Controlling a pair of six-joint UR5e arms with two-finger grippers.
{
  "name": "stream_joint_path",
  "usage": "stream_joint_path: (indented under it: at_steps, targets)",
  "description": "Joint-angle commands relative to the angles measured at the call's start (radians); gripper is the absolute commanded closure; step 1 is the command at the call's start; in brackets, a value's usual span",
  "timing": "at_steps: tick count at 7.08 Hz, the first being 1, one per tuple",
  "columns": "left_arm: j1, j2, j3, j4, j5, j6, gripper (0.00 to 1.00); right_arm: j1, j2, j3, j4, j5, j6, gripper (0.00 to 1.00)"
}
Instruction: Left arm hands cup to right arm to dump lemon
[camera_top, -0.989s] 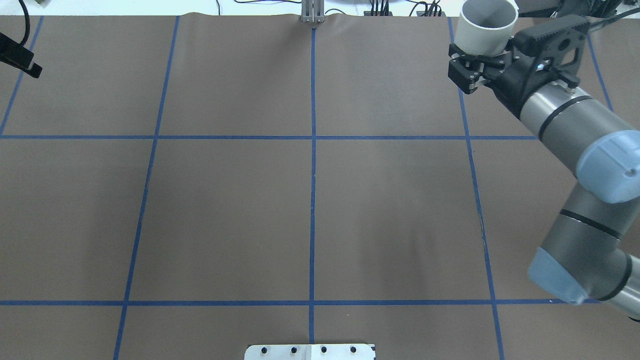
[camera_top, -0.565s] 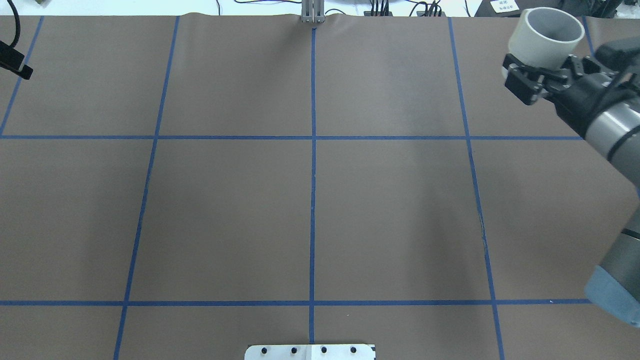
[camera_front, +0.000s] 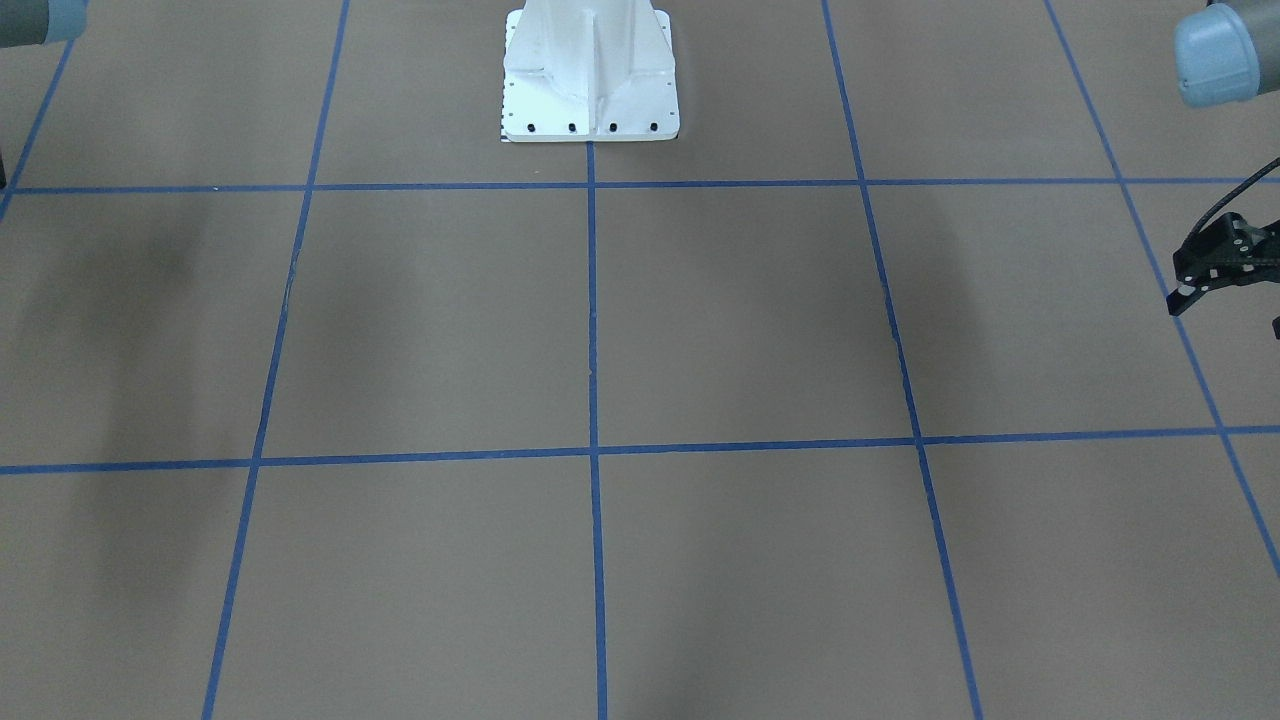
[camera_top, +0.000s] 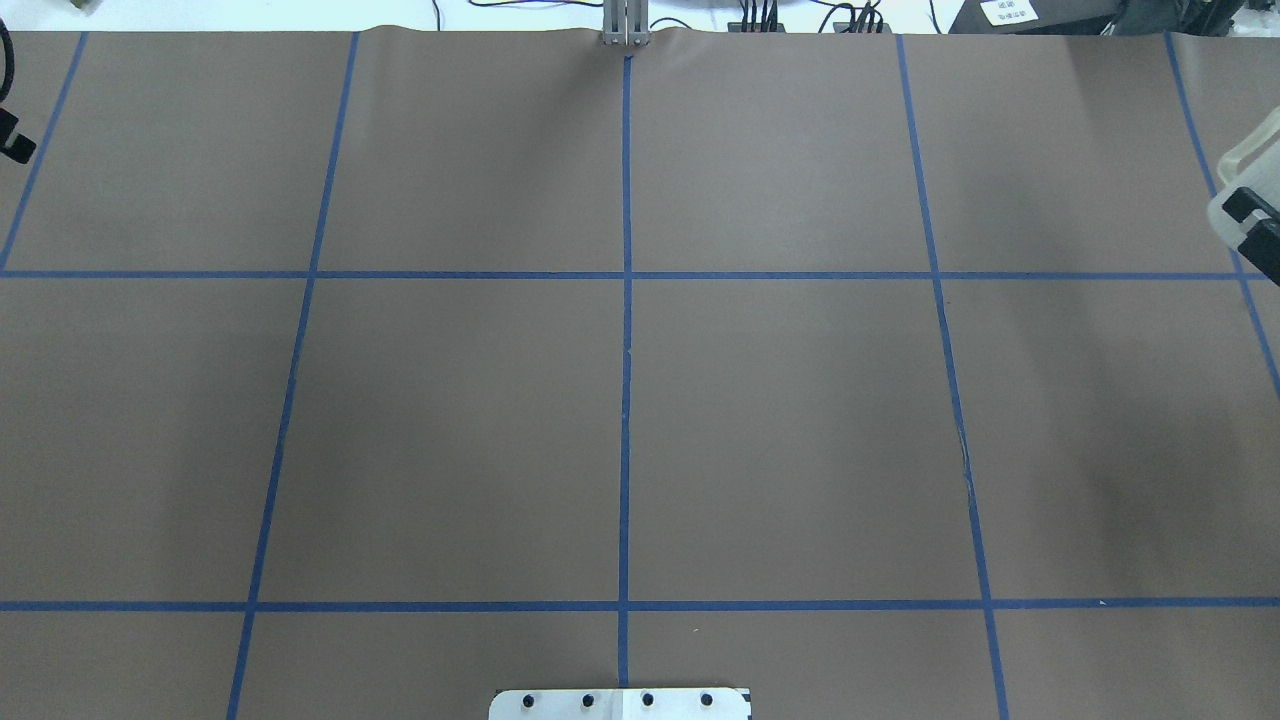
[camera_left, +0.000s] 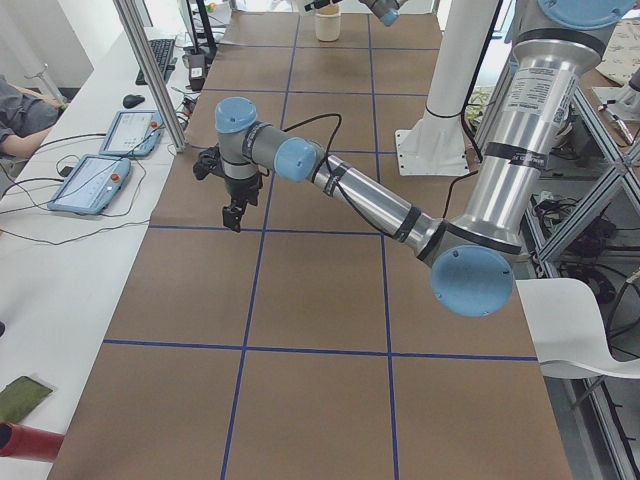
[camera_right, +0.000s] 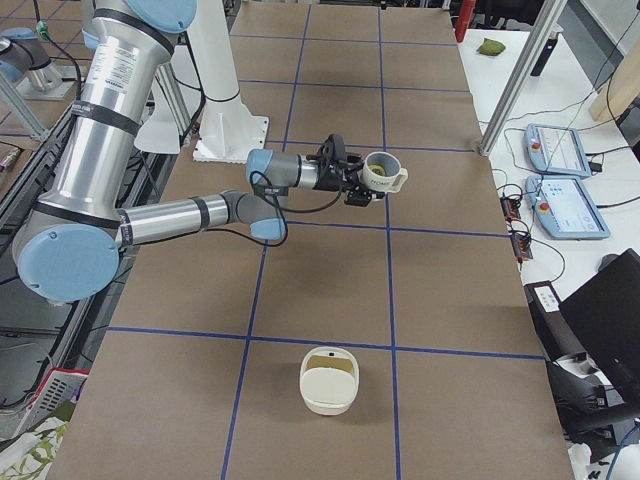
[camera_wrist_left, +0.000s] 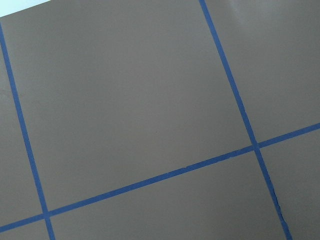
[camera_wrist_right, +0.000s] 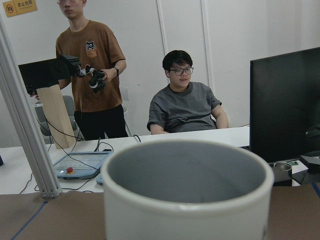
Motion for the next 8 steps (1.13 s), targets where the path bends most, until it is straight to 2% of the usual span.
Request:
stream_joint_path:
  at_steps: [1, 3, 4, 6, 8]
  targets:
    - [0.001, -0.003, 0.001, 0.000, 0.000, -0.001, 0.00, 0.044, -0.014, -0.191, 0.250, 0.002, 0.188, 1.00]
    - [0.001, -0.010, 0.001, 0.000, 0.000, -0.005, 0.00, 0.079, -0.006, -0.361, 0.458, 0.029, 0.357, 1.00]
    - [0.001, -0.012, 0.001, 0.000, 0.000, -0.005, 0.00, 0.145, 0.006, -0.445, 0.531, 0.117, 0.437, 1.00]
    - [0.001, -0.015, -0.002, 0.000, 0.000, -0.007, 0.00, 0.258, 0.023, -0.533, 0.603, 0.234, 0.638, 1.00]
    - [0.001, -0.018, -0.004, 0.000, 0.000, -0.007, 0.00, 0.262, 0.029, -0.615, 0.739, 0.235, 0.849, 1.00]
